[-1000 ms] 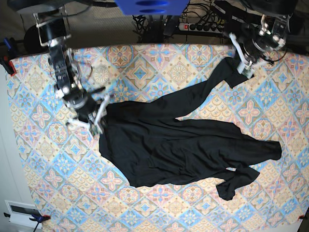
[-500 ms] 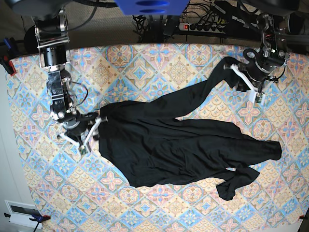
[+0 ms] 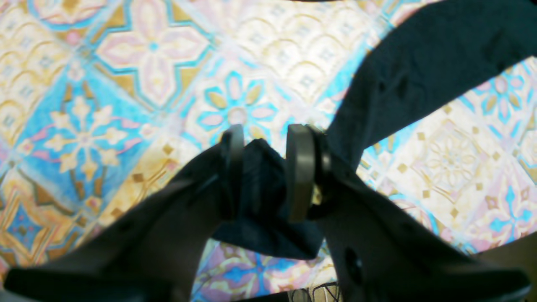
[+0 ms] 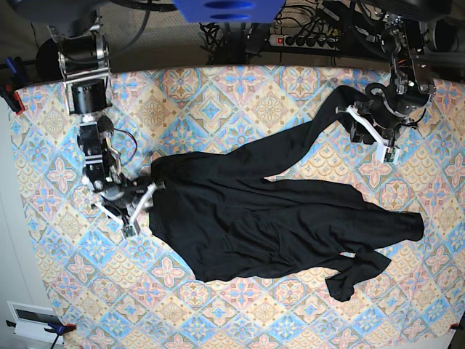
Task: Layout the t-shirt on the table in an organized manner, then fold the t-shirt properly
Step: 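Lift the held sleeve with the left gripper while the right gripper holds the hem, then drag the held shirt corner with the right gripper away from the left gripper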
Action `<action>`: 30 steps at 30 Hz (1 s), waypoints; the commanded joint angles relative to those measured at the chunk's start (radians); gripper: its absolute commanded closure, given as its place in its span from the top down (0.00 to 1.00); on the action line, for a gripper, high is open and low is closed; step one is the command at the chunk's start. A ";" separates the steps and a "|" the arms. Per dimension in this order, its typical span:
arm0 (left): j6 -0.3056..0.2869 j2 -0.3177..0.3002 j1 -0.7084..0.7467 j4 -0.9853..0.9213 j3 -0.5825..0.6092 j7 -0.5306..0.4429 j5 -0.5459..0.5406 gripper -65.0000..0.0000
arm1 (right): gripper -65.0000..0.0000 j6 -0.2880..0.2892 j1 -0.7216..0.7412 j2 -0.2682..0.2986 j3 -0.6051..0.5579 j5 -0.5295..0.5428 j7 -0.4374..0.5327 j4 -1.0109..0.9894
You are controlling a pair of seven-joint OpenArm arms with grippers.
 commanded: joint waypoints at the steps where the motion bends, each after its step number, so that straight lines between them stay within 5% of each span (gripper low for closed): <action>1: 0.000 -0.013 -0.006 0.011 -0.007 -0.020 -0.005 0.27 | 0.43 0.006 0.053 0.002 0.005 0.007 0.028 -0.006; 30: 0.000 -0.013 -0.006 0.008 -0.007 -0.020 -0.003 0.27 | 0.43 0.006 0.094 -0.046 0.004 0.007 0.094 -0.095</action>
